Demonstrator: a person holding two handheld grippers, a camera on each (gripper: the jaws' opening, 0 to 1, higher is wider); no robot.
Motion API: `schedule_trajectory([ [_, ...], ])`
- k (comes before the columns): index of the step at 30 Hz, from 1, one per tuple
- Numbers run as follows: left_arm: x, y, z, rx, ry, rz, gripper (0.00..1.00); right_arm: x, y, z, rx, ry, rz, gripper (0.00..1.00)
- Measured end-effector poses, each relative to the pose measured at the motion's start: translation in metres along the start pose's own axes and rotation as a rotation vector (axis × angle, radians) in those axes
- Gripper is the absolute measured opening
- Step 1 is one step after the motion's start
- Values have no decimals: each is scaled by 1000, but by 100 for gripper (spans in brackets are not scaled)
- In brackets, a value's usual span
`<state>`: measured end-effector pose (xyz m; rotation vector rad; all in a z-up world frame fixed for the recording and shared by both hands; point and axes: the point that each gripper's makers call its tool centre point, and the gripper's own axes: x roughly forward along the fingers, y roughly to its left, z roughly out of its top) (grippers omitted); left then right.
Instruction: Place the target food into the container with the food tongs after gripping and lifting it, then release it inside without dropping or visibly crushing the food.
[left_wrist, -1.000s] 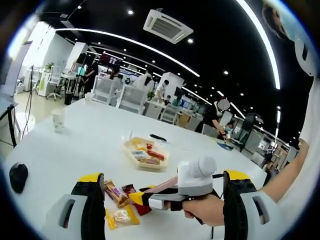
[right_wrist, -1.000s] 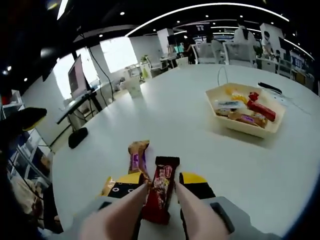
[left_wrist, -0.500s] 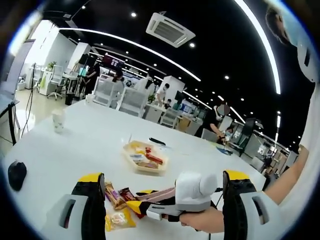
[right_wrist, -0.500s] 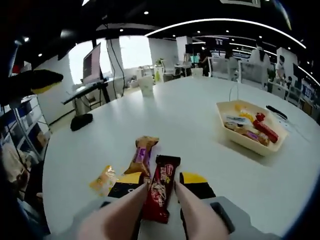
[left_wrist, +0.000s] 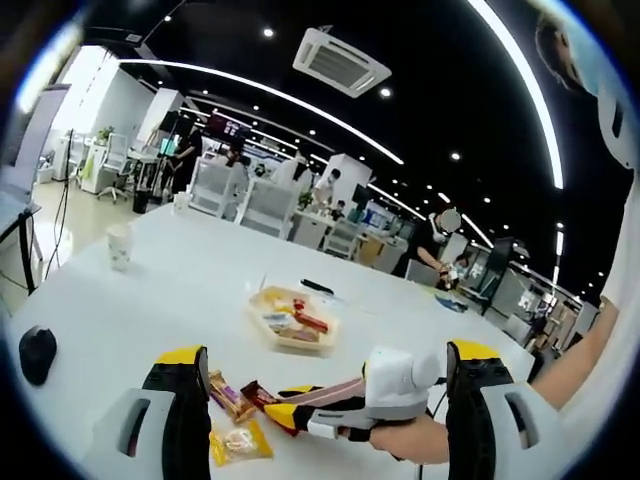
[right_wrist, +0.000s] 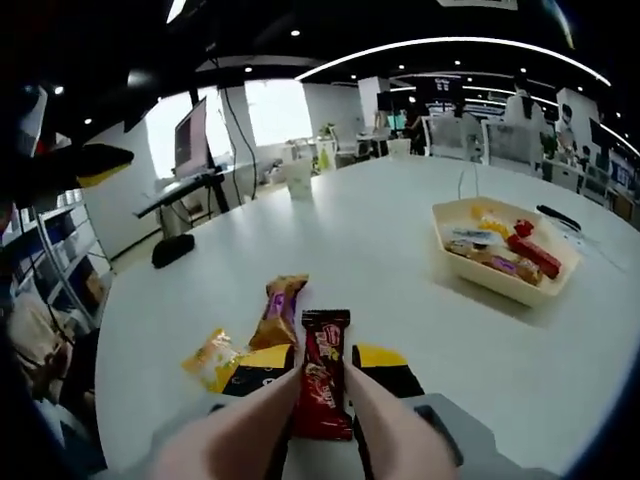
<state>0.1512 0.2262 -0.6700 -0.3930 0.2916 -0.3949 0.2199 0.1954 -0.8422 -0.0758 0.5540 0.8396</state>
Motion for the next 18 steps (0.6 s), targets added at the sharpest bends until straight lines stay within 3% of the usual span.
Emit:
schedule_trajectory([
  [8,7,-3,2,-5,2,-10,99,-20,-14,-9,-32,37,-21,23],
  [11,11,-6,2,-5,8,-21,99,-27,-31,-13,-12,52,-94,26],
  [18,16,-11,1,-7,8,-39,99,-22,-29,-9,-23,64,-115,29],
])
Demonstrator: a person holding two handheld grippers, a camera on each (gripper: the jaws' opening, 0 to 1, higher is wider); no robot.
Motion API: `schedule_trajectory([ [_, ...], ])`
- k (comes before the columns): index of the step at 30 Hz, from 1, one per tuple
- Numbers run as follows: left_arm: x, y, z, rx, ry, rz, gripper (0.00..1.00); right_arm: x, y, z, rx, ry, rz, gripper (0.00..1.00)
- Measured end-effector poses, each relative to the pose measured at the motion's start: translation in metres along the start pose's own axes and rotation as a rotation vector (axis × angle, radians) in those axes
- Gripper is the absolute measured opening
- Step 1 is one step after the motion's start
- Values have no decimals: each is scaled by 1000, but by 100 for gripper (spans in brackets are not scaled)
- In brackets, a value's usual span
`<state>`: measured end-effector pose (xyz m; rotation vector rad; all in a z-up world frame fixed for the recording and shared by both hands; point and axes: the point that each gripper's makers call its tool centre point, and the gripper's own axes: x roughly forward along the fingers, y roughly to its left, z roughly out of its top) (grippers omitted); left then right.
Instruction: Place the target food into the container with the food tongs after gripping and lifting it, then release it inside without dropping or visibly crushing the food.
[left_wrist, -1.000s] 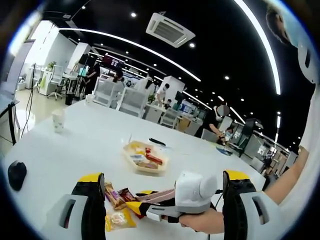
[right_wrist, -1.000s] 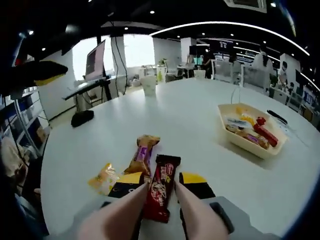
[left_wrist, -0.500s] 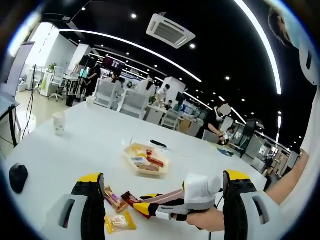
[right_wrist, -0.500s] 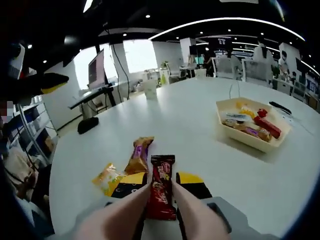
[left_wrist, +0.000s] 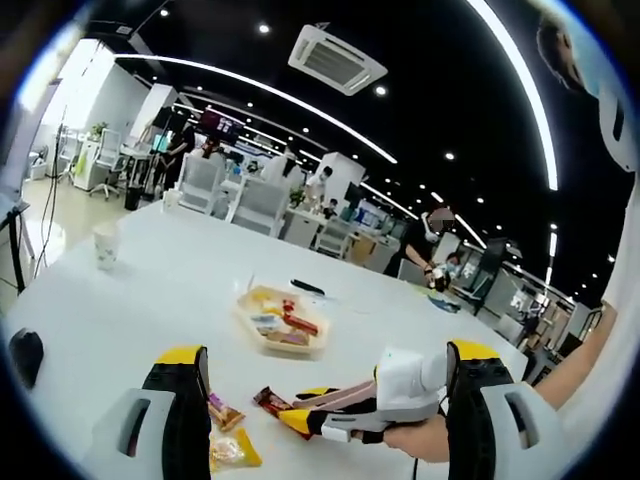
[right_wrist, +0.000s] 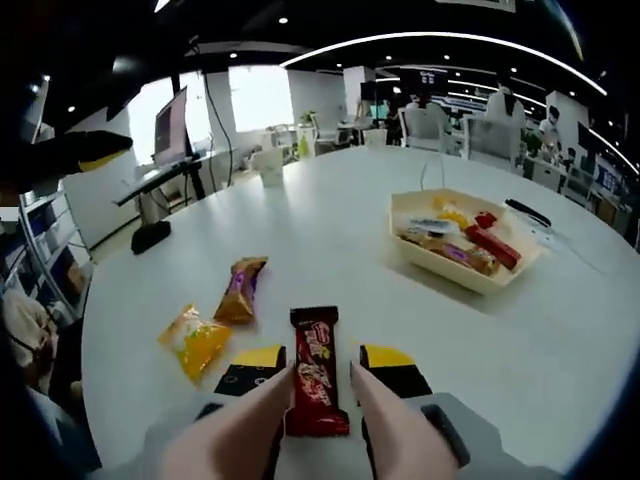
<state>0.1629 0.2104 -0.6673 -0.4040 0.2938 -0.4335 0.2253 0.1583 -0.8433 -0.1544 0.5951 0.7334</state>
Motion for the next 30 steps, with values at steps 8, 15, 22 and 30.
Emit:
schedule_trajectory([
  [8,-2,3,-4,-13,3,12,99,2,-3,0,46,-19,-12,29],
  [15,-1,12,-2,-47,-19,42,99,3,-2,0,37,19,-5,28],
  [22,-1,11,-4,-67,-22,44,98,4,-2,1,5,8,37,22],
  [30,1,5,-4,-71,-21,31,98,4,-7,2,112,41,104,21],
])
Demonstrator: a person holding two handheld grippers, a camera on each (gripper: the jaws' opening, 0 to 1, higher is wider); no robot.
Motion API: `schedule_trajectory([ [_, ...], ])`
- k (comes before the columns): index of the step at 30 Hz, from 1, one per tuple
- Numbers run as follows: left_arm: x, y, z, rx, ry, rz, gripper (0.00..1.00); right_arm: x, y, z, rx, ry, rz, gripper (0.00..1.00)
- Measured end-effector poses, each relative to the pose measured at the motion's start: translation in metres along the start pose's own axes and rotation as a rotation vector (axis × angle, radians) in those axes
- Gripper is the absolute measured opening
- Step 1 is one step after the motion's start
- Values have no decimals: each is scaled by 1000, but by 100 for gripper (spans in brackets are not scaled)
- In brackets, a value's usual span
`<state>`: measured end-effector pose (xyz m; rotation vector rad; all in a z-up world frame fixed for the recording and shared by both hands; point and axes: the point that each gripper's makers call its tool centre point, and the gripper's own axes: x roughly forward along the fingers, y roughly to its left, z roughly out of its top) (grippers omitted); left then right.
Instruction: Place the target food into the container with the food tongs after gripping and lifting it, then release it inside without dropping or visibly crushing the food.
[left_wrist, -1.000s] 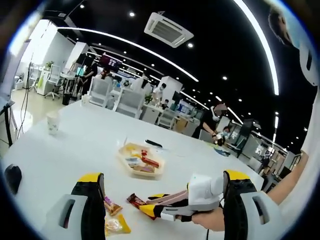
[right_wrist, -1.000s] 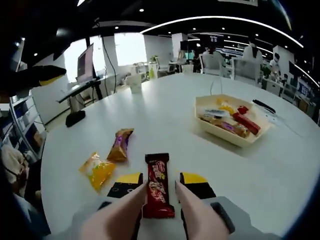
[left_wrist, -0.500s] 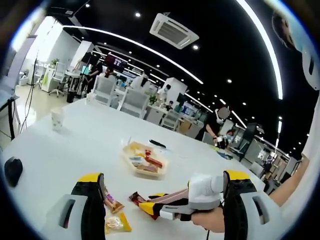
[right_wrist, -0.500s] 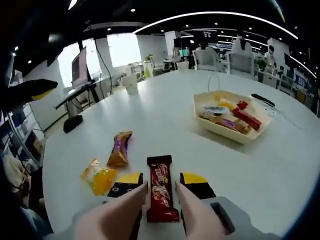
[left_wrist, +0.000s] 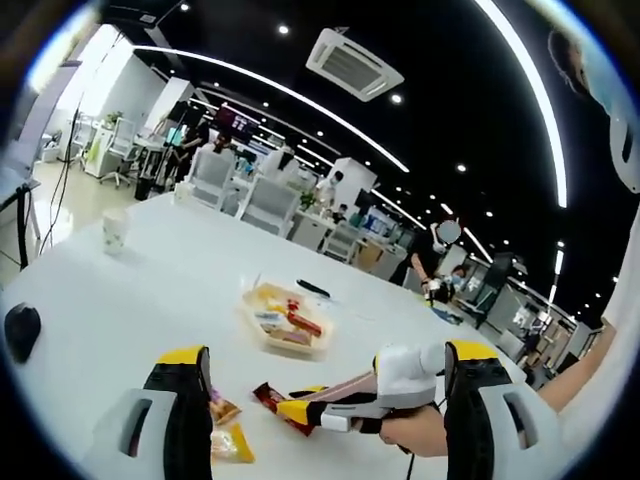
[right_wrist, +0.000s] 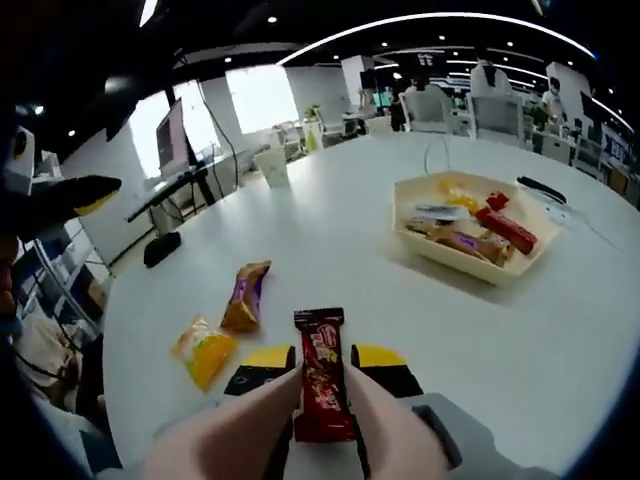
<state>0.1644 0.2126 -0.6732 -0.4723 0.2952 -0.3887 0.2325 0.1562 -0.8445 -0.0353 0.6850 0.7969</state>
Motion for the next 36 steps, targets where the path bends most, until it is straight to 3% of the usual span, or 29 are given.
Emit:
schedule_trajectory([
  [4,-1,-4,-2,-7,7,-11,99,-6,-4,-4,155,7,24,21],
  [5,-1,-5,-4,-13,11,-18,99,-11,-4,9,193,-65,43,21],
  [7,-2,-6,-7,-13,17,-21,99,-20,0,22,213,-113,73,21],
  [15,2,-15,-16,-33,34,-46,99,-39,-13,53,216,-177,58,21],
  [24,2,-18,-8,-35,28,-57,99,-45,-16,59,235,-196,61,21],
  [27,1,-23,-3,-32,18,-66,99,-44,-16,57,238,-169,75,21],
  [36,7,-26,1,-26,14,-77,99,-55,-19,68,235,-202,81,22],
])
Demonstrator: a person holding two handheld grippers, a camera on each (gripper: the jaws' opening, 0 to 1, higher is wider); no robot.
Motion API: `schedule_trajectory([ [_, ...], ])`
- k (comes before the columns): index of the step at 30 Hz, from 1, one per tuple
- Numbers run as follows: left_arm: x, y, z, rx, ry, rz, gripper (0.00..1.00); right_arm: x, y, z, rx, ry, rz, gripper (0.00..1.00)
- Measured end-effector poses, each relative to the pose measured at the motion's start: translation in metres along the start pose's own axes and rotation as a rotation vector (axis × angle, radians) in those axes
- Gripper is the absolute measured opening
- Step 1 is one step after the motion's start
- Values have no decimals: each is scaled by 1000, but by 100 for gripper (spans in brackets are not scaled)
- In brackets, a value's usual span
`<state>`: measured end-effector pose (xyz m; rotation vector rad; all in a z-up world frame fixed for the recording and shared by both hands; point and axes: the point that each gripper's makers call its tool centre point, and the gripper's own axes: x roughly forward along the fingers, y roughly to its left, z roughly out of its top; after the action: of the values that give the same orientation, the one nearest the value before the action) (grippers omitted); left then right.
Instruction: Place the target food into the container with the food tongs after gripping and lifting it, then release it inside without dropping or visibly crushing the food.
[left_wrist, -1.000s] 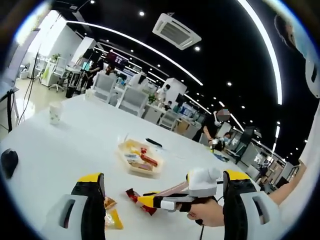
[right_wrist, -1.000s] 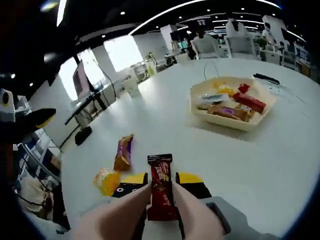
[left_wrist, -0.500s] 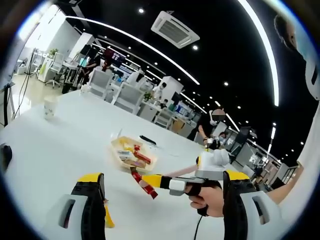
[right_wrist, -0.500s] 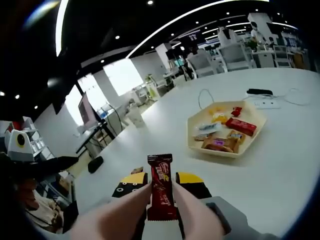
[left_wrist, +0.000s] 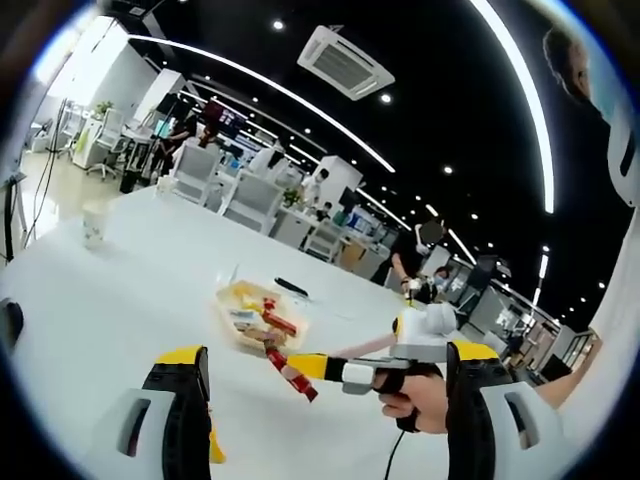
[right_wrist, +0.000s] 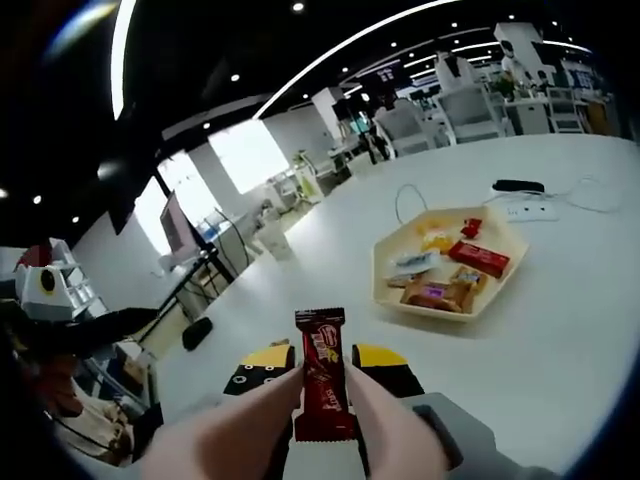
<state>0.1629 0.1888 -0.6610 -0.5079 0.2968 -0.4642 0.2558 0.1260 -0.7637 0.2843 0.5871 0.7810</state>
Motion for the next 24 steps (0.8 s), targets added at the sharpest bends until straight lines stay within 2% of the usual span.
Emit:
schedule_trajectory([
  [4,5,-4,-4,6,25,-9,99,-6,0,6,8,-11,9,22],
  [9,9,-8,-3,6,7,-14,99,-18,-1,9,15,-13,15,22],
  [17,26,-16,-5,11,16,-51,99,-33,-2,1,20,12,29,22],
  [20,32,-17,-18,32,81,-75,99,-38,-3,4,36,-2,25,22],
  [24,35,-15,-22,39,97,-89,99,-41,-11,0,70,0,6,22],
])
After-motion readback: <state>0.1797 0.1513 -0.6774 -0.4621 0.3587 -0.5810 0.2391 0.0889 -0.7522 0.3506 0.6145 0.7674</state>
